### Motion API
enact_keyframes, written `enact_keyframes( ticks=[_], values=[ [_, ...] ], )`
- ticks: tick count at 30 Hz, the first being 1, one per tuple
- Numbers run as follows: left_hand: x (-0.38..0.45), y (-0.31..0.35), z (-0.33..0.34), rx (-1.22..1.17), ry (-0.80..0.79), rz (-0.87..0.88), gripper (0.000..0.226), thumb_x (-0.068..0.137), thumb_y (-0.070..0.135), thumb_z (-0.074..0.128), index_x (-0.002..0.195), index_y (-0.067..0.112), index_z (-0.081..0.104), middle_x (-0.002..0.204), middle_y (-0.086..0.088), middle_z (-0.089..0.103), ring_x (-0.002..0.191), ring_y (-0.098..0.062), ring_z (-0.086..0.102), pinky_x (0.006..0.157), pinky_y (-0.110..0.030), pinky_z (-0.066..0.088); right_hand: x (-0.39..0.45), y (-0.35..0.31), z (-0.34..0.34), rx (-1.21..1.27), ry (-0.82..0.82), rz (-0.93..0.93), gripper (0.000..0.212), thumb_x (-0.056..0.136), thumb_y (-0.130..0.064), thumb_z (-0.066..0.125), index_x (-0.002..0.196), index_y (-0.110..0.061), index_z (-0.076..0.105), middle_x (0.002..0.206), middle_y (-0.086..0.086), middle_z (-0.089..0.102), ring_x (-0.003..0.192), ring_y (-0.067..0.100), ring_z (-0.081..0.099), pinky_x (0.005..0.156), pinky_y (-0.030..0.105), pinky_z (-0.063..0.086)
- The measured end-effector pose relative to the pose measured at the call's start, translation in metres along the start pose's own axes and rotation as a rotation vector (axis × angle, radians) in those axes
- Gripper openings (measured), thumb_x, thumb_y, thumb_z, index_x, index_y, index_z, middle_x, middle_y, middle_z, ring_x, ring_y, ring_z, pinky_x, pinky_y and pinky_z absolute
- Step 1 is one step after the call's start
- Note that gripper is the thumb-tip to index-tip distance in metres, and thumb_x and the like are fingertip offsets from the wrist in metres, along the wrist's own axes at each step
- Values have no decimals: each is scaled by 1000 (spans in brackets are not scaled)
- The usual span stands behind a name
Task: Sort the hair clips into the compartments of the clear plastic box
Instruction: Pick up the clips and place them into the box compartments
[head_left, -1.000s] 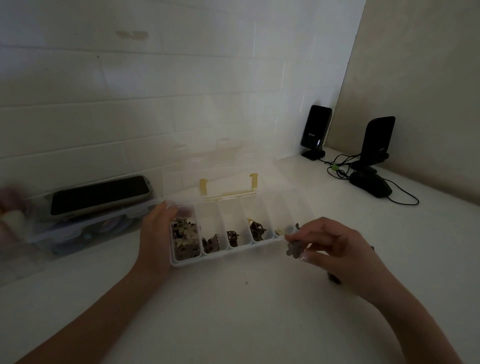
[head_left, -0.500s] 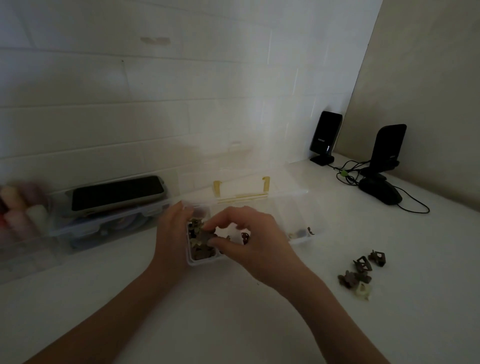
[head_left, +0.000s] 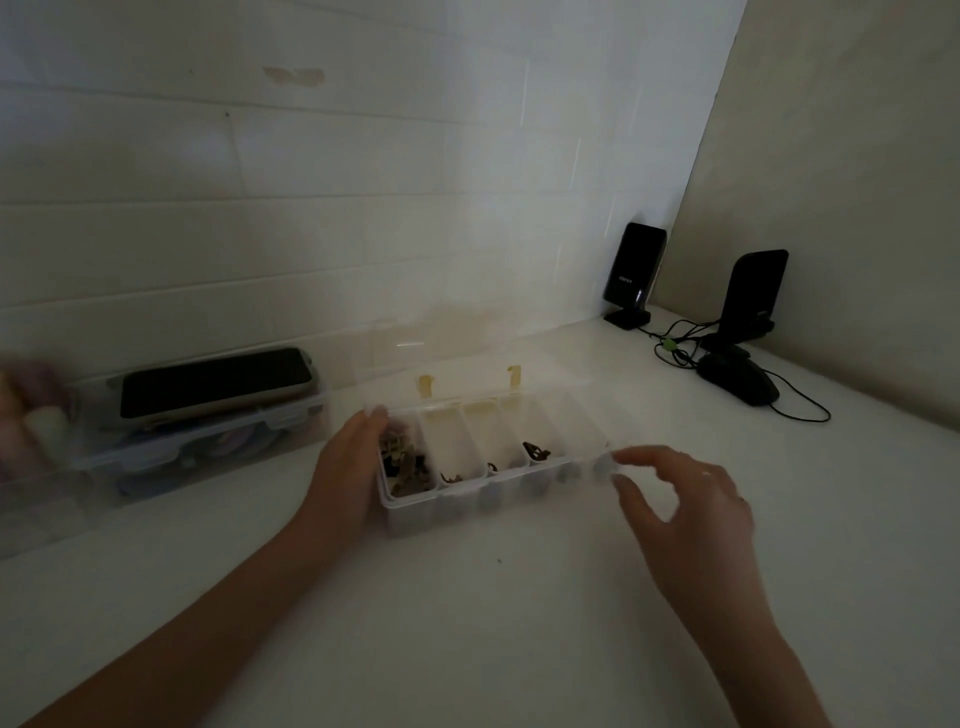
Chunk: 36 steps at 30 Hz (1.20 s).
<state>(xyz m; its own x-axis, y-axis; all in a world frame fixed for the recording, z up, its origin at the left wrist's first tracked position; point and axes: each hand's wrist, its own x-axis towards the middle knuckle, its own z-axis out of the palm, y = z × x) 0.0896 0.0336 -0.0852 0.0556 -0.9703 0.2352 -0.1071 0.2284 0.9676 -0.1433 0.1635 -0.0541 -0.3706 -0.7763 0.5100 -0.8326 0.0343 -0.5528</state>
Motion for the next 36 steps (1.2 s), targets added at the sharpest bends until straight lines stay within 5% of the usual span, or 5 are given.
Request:
enact_keyframes(
  ticks=[3, 9, 18, 24, 36],
  values=[
    [1, -10, -1, 139, -123, 56, 34, 101, 23, 37, 91, 1, 62, 95, -13, 63, 90, -23, 59, 85, -25, 42, -10, 19, -9, -78, -20, 114, 18, 81, -32, 66, 98, -37, 64, 100, -15, 63, 101, 16, 50, 88, 40, 39],
    [1, -11, -3, 163, -132, 104, 36, 99, 30, 38, 89, 7, 64, 90, -4, 65, 83, -10, 60, 73, -10, 41, -25, 44, -22, 18, -215, 136, 50, 66, -22, 82, 110, -35, 63, 112, -10, 50, 107, 12, 37, 89, 23, 28],
    [1, -11, -4, 160, -141, 126, 34, 100, 24, 37, 87, 8, 65, 90, -2, 65, 89, -15, 60, 85, -27, 42, -25, 45, -13, 151, -202, 42, 34, 69, -5, 79, 84, -33, 68, 91, -20, 60, 90, -5, 58, 75, -4, 35],
    [2, -10, -3, 208, -132, 127, 35, 100, 25, 37, 86, 11, 65, 88, 6, 64, 84, -2, 57, 70, -1, 37, -17, 38, -1, 263, -299, -13, 43, 71, 3, 74, 88, -36, 66, 99, -21, 63, 93, -11, 58, 79, -1, 40],
    [-3, -2, -3, 202, -134, 142, 36, 101, 24, 35, 82, 18, 64, 87, 6, 63, 85, -2, 58, 70, 0, 37, -6, 14, 27, 325, -456, -279, 26, 72, -14, 76, 87, -33, 66, 97, -20, 62, 93, 0, 58, 82, 14, 46]
  ],
)
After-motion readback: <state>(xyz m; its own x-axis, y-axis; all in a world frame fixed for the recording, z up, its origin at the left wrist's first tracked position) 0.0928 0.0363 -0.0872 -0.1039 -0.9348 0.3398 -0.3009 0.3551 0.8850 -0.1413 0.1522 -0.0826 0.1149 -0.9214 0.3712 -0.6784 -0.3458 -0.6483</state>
